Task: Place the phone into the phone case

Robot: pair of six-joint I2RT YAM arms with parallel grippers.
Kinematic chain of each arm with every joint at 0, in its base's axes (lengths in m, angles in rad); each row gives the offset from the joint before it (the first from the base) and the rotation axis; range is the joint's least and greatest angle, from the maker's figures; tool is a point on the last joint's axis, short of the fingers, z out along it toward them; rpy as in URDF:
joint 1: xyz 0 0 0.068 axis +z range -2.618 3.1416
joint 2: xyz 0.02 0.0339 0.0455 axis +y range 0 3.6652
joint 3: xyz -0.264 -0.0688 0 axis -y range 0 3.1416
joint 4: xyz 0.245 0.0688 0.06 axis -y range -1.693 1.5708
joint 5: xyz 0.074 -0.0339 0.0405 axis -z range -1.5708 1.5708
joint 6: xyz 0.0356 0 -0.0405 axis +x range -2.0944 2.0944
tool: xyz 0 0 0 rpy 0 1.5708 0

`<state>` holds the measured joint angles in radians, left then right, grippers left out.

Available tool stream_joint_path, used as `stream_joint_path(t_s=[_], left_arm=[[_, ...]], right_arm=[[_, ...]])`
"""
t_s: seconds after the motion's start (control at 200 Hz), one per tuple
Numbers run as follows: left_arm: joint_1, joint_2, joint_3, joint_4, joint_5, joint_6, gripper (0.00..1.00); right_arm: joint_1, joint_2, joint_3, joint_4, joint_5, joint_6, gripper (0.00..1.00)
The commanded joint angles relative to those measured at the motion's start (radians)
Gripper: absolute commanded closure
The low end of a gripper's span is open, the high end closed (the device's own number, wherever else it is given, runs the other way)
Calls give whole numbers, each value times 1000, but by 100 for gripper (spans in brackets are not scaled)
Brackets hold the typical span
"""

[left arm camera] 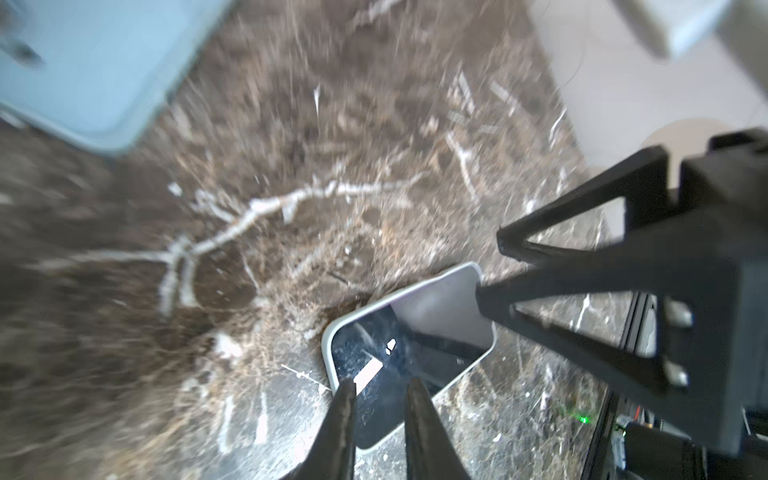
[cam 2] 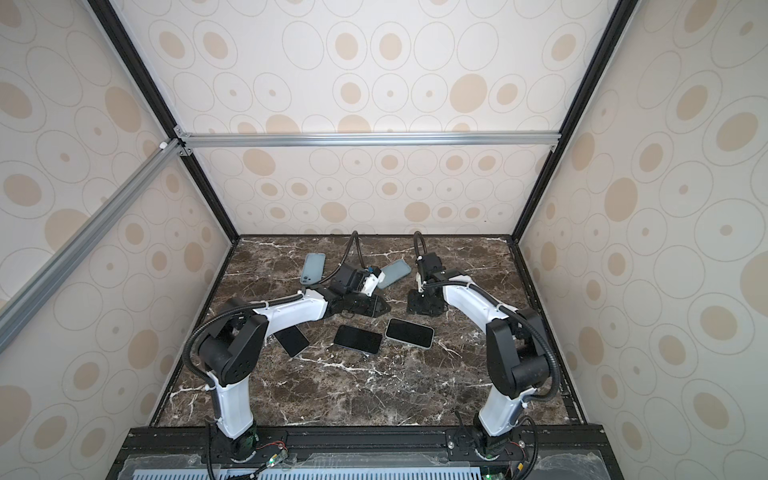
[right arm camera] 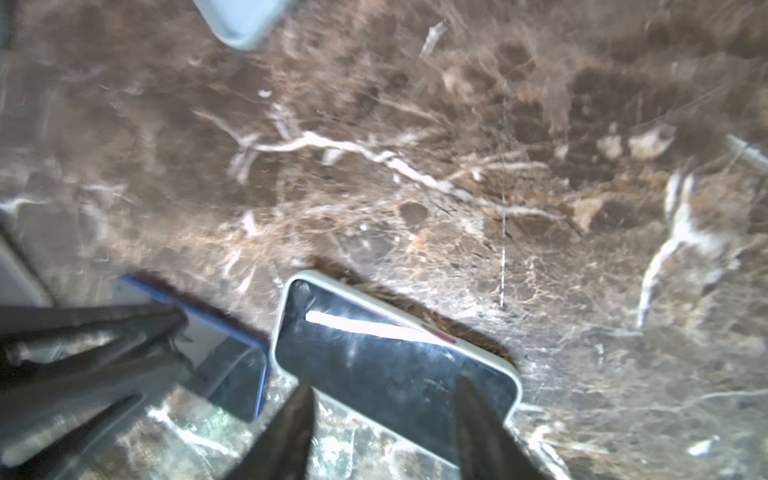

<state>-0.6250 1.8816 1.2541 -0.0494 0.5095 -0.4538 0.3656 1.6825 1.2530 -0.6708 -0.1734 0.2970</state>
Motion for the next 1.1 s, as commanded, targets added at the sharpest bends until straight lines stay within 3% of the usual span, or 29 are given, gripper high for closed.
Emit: stream_joint_path(t_s=[0.0, 0.245, 0.37, 0.485, 0.515, 0.585, 0.59, 0.595, 0.605, 0.62, 0.87, 1.005, 1.095], left_arm=[[30, -85, -26, 85, -72, 40, 77], [68, -242, -102, 164, -181, 143, 74], [76, -331, -163, 224, -262, 204, 65], [89, -378, -192, 261, -286, 237, 60], [92, -382, -193, 261, -285, 245, 59], [97, -395, -198, 269, -288, 261, 57], [97, -395, -200, 269, -289, 262, 56], [98, -397, -200, 271, -290, 263, 56], [98, -400, -203, 272, -292, 265, 56], [99, -401, -208, 278, -295, 267, 55], [100, -469, -286, 398, -298, 308, 47], [99, -486, -316, 439, -307, 312, 44], [100, -483, -321, 446, -313, 310, 44]], right_arm=[[7, -47, 10, -53, -67, -278, 40], [6, -27, 50, -165, -69, -584, 39], [9, -26, 3, -151, -94, -722, 39], [9, -6, -1, -144, -92, -753, 36], [9, 8, 4, -149, -86, -760, 26], [15, 39, 16, -157, -48, -772, 23], [16, 44, 17, -158, -40, -773, 13], [16, 44, 17, -158, -40, -773, 13], [17, 47, 17, -159, -32, -773, 3], [20, 53, 19, -159, -22, -776, 0], [54, 118, 21, -172, 1, -816, 0], [79, 144, 6, -153, 130, -822, 1], [80, 155, 6, -152, 142, -824, 1]])
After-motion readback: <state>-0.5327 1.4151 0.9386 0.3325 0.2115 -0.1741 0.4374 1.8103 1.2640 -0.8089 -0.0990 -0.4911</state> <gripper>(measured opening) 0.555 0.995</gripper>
